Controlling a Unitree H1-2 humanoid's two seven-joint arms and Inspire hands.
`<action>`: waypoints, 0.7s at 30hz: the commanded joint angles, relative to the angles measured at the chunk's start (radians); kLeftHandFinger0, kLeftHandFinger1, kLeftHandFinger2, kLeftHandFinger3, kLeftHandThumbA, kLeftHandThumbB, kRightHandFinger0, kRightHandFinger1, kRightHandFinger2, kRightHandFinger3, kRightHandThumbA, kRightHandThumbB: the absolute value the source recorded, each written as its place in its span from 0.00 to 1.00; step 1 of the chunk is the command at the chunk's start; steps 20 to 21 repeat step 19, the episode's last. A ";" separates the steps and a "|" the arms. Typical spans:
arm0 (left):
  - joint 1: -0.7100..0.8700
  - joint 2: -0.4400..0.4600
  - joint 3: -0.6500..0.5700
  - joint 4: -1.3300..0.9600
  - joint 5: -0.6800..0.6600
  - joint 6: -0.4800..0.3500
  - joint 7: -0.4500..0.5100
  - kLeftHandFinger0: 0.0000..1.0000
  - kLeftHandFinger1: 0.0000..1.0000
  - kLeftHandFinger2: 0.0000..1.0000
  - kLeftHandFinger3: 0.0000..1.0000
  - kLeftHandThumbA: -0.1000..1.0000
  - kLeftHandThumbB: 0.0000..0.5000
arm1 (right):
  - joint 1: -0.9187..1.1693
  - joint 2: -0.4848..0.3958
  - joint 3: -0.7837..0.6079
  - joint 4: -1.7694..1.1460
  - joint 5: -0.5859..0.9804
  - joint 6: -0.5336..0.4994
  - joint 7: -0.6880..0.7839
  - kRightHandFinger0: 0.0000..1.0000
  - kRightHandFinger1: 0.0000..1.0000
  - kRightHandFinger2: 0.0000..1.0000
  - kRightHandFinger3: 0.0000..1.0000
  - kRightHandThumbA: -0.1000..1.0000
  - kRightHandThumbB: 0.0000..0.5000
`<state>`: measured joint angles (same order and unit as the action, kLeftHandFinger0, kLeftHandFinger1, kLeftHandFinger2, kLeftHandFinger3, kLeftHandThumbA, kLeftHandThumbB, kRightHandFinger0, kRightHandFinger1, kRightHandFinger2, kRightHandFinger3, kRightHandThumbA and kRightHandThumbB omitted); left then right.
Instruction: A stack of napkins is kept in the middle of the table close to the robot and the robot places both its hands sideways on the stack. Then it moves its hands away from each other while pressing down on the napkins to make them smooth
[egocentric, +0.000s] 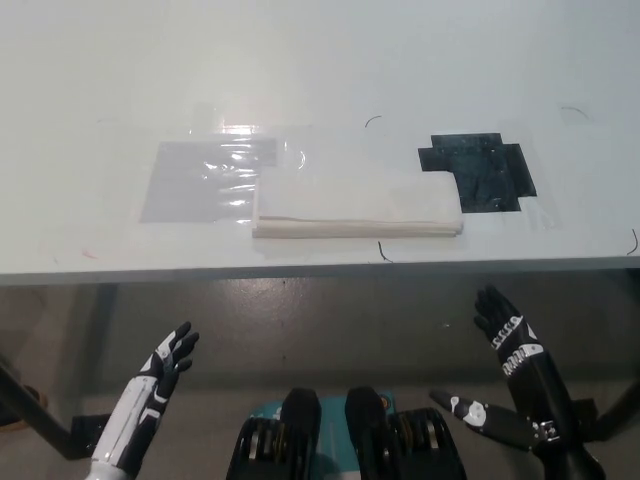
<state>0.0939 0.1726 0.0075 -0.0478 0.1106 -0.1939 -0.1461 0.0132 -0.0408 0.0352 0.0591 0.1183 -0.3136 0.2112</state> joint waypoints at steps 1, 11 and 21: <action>0.014 -0.007 0.012 -0.044 0.006 -0.001 0.034 1.00 1.00 1.00 1.00 1.00 0.32 | -0.005 0.005 0.005 -0.026 0.026 -0.007 0.002 1.00 1.00 1.00 1.00 1.00 0.24; -0.015 0.000 0.010 -0.059 0.019 0.026 0.035 1.00 1.00 1.00 1.00 1.00 0.25 | -0.037 0.006 -0.005 -0.042 0.031 0.039 -0.012 1.00 1.00 1.00 1.00 1.00 0.22; -0.044 0.006 0.011 -0.062 0.015 0.040 0.030 1.00 1.00 1.00 1.00 1.00 0.25 | -0.077 0.005 -0.027 -0.041 0.020 0.040 -0.036 1.00 1.00 1.00 1.00 1.00 0.31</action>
